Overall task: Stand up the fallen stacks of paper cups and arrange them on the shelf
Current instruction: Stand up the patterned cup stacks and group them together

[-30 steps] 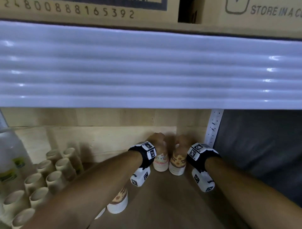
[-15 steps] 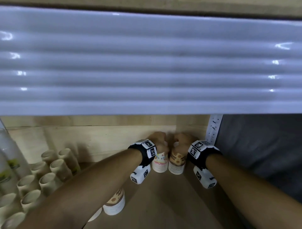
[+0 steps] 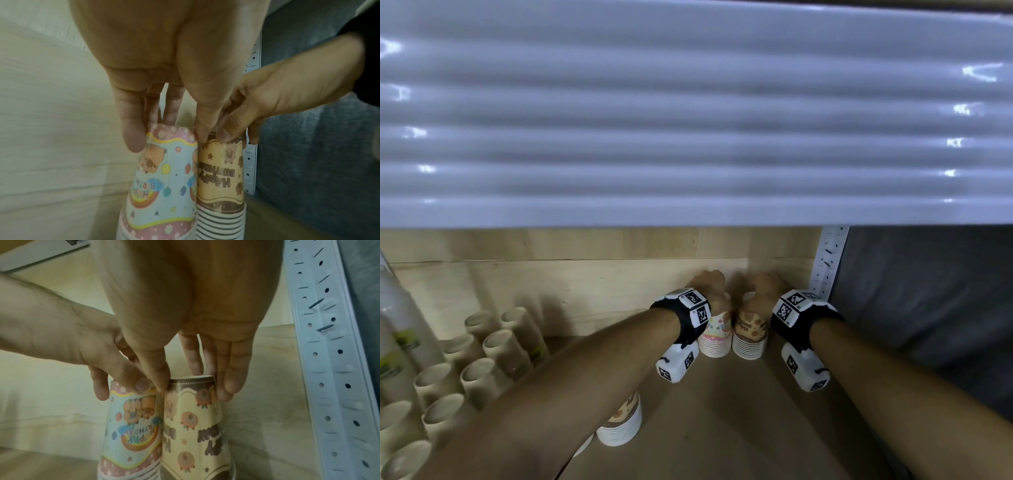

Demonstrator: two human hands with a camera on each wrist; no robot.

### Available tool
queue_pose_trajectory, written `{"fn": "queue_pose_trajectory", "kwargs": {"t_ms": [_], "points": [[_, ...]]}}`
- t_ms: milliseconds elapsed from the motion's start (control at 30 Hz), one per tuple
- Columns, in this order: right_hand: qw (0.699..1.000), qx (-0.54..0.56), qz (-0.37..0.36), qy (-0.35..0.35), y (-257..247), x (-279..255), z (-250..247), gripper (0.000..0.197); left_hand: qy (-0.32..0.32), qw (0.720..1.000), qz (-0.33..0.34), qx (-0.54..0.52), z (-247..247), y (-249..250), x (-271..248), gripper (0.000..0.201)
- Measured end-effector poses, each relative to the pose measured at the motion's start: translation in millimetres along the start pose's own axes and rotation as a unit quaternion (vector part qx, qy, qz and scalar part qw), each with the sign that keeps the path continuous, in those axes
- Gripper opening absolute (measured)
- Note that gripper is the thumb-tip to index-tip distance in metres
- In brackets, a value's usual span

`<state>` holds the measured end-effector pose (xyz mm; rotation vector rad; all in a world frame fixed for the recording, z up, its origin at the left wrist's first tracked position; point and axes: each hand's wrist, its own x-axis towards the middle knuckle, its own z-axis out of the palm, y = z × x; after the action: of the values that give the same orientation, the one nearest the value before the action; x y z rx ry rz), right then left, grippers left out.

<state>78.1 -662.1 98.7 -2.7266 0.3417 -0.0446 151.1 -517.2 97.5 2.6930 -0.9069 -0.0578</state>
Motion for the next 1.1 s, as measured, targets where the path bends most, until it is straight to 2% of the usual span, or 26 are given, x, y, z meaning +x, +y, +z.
{"fn": "queue_pose_trajectory", "kwargs": {"t_ms": [233, 367, 533, 633, 767, 900, 1033, 1100], "points": [[1.000, 0.001, -0.006, -0.009, -0.7, 3.8, 0.3, 0.029, -0.002, 1.000, 0.001, -0.009, 2.0, -1.6, 1.1, 0.021], [1.000, 0.007, -0.009, -0.001, 10.3, 16.2, 7.9, 0.033, -0.014, 1.000, -0.004, -0.021, 0.9, -2.8, 1.5, 0.033], [0.999, 0.008, -0.032, -0.005, 2.8, 11.3, 3.5, 0.032, -0.025, 0.999, 0.025, -0.034, 0.1, -4.9, -0.4, 0.021], [0.999, 0.005, -0.037, -0.010, -0.9, 7.5, -0.1, 0.034, -0.029, 0.998, 0.033, -0.042, 0.3, -7.7, -1.9, 0.023], [0.999, -0.001, -0.043, 0.000, -10.2, -6.1, -7.5, 0.012, 0.004, 0.998, 0.007, -0.055, -0.3, -11.8, -2.5, 0.039], [0.999, 0.016, -0.042, -0.005, -8.2, -3.0, -5.4, 0.035, -0.009, 0.999, 0.001, -0.045, 4.5, -11.1, 2.6, 0.027], [0.999, 0.026, -0.034, -0.005, 18.4, 28.4, 12.4, 0.041, -0.017, 0.999, 0.001, -0.051, 3.1, -9.4, 3.8, 0.030], [0.999, 0.020, -0.040, -0.006, 14.9, 23.1, 8.6, 0.040, -0.017, 0.999, -0.004, -0.048, 2.7, -8.3, 2.2, 0.032]]}}
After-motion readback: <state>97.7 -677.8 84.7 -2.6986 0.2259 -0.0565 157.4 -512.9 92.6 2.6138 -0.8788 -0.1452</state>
